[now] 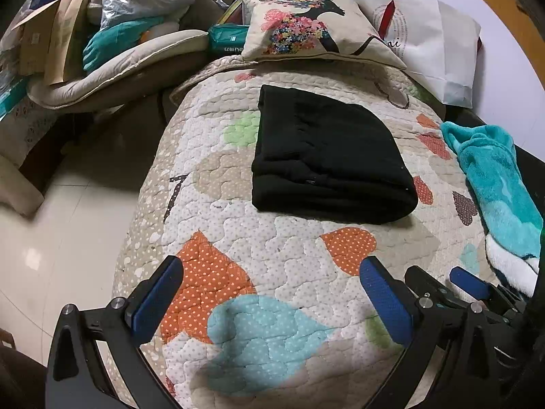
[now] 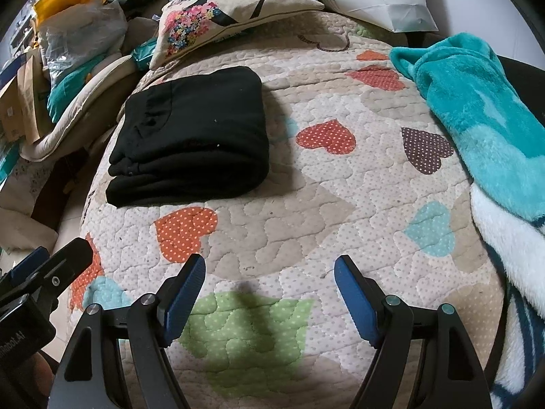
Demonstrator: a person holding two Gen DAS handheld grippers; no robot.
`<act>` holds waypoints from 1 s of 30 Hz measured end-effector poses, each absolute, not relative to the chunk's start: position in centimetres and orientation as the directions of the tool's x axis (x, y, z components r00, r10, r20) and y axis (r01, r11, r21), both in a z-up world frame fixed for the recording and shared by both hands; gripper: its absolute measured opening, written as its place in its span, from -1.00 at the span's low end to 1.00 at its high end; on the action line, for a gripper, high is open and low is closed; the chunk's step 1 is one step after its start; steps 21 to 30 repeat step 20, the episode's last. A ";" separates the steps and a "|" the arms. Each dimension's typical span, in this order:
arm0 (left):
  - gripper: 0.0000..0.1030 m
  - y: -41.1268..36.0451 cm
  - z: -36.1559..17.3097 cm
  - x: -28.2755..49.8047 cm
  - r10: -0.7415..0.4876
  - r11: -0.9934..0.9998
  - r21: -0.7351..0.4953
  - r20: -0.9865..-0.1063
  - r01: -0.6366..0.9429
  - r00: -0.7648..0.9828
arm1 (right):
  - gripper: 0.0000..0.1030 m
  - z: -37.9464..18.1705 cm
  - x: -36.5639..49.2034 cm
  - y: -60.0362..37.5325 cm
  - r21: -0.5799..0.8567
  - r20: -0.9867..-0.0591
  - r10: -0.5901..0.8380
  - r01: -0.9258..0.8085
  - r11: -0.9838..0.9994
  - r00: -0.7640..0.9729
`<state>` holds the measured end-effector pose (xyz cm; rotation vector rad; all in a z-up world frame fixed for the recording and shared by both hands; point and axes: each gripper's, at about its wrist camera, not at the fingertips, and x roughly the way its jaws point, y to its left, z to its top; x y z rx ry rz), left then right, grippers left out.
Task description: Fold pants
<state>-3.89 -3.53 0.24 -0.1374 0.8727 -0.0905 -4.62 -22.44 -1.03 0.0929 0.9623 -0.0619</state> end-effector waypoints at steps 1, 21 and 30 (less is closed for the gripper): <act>1.00 -3.6 0.2 -3.9 -0.136 0.987 -0.157 -0.757 0.023 0.639 | 0.60 -1.0 -4.6 -22.4 0.051 -0.822 -0.012 0.094 0.994 0.570; 1.00 -3.9 -1.2 -3.5 -0.136 0.989 -0.142 -0.798 0.036 0.587 | 0.61 -1.7 -4.7 -22.7 0.021 -0.839 -0.040 0.106 0.994 0.543; 1.00 -3.9 -1.2 -3.5 -0.136 0.989 -0.142 -0.798 0.036 0.587 | 0.61 -1.7 -4.7 -22.7 0.021 -0.839 -0.040 0.106 0.994 0.543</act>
